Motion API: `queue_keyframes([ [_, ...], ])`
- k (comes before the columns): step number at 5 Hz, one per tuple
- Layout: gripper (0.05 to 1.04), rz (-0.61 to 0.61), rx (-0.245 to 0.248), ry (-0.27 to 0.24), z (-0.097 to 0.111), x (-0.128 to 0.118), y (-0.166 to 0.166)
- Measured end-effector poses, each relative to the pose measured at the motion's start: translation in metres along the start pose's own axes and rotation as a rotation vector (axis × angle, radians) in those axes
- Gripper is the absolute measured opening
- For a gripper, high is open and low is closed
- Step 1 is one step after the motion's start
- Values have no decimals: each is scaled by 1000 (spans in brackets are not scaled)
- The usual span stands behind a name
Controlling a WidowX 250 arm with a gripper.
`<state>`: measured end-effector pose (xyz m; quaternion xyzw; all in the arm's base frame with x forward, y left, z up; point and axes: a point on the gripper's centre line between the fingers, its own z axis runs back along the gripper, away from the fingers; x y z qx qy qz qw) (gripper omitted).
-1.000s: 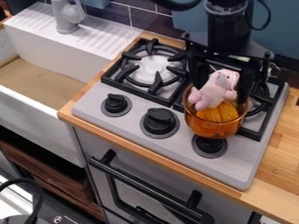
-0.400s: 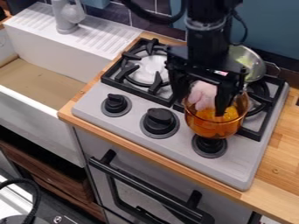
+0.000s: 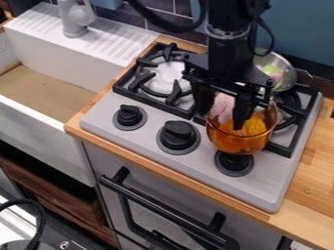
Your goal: Put the pink bunny to the left side burner
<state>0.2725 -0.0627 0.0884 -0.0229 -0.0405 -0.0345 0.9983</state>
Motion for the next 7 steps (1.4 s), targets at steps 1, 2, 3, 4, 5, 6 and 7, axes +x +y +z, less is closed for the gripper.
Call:
queue_keyframes([
  [1,383,-3,1,3,-2,-1,0],
  [2,177,-2,5,1,-2,-1,1],
  [3,72,-2,8,-1,-2,-1,2],
  [4,55,5,-3,6,-1,-1,5],
  [5,58,25,-48,-32,15,5,6],
  [6,59,32,-127,-64,35,8,11],
  [7,59,55,-187,-87,50,5,19],
])
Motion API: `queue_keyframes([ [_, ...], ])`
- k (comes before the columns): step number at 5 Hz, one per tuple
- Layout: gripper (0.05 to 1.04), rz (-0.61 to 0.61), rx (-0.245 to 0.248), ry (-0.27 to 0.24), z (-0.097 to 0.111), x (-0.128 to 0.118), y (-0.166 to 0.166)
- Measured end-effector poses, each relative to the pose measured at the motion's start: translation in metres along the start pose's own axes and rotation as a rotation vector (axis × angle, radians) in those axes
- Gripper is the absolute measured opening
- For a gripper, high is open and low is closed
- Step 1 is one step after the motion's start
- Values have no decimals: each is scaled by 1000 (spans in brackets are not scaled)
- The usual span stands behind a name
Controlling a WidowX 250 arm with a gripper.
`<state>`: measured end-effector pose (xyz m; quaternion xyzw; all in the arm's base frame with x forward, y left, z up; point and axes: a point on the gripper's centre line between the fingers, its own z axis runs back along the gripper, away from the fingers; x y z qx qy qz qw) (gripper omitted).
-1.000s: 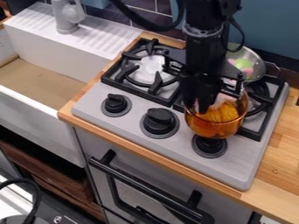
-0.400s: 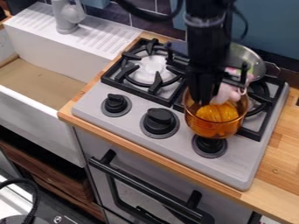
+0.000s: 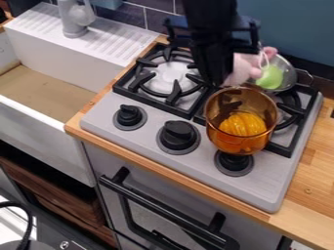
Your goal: Put the pink bunny to the left side burner
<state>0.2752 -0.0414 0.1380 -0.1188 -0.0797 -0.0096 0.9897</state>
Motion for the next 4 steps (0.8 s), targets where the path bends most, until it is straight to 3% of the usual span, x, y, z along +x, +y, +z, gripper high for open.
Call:
queue_keyframes([
  [1,59,1,-27,-12,13,2,14],
  [2,59,10,5,-21,23,4,36],
  [3,59,38,64,-28,19,14,59],
  [4,59,80,76,-37,16,29,81],
])
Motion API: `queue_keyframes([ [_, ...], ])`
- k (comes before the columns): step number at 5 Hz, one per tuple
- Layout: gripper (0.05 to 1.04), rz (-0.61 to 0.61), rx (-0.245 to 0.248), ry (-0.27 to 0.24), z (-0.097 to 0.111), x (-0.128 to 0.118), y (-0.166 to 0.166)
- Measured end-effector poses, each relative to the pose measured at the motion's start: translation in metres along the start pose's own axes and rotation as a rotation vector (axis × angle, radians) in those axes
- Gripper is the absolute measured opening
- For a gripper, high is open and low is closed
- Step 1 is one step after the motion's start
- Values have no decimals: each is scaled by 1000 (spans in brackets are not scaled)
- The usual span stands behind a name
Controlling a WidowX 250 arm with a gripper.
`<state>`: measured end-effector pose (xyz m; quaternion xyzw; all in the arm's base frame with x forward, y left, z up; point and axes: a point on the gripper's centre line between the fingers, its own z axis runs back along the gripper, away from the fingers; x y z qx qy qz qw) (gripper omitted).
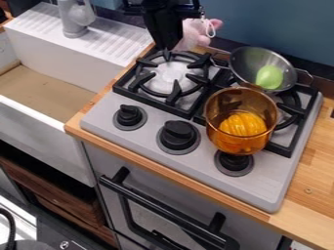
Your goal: Put the pink bunny to the left side burner
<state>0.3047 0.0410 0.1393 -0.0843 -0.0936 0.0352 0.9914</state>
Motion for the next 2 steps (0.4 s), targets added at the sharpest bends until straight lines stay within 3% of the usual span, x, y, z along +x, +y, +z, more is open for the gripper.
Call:
queue_keyframes([
  [2,59,35,81,-56,-14,12,33],
])
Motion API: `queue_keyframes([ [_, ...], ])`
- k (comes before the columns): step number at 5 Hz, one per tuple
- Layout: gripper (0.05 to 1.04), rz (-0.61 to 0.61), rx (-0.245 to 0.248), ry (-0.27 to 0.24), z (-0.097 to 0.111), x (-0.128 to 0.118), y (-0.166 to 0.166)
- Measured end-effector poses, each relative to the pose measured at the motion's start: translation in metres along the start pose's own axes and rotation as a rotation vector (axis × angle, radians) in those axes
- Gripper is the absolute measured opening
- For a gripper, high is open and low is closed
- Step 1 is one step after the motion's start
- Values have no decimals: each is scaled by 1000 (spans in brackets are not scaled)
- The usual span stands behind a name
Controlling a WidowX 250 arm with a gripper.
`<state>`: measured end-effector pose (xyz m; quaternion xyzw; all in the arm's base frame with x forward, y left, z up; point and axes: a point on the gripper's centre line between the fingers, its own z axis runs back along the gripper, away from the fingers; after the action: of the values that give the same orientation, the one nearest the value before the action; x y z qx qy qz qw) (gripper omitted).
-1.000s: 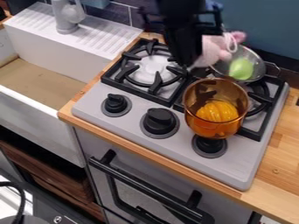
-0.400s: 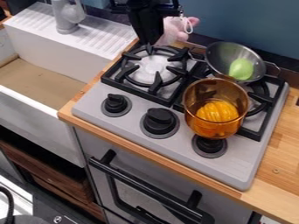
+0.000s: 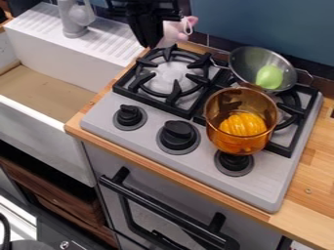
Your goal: Put the pink bunny to the left side burner
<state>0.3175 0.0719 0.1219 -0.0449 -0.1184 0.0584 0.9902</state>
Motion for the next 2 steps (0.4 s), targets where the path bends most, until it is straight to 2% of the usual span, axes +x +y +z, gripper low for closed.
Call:
queue_keyframes([
  [1,59,39,37,-24,-15,0,14],
  [2,59,73,103,-63,-36,-1,22],
])
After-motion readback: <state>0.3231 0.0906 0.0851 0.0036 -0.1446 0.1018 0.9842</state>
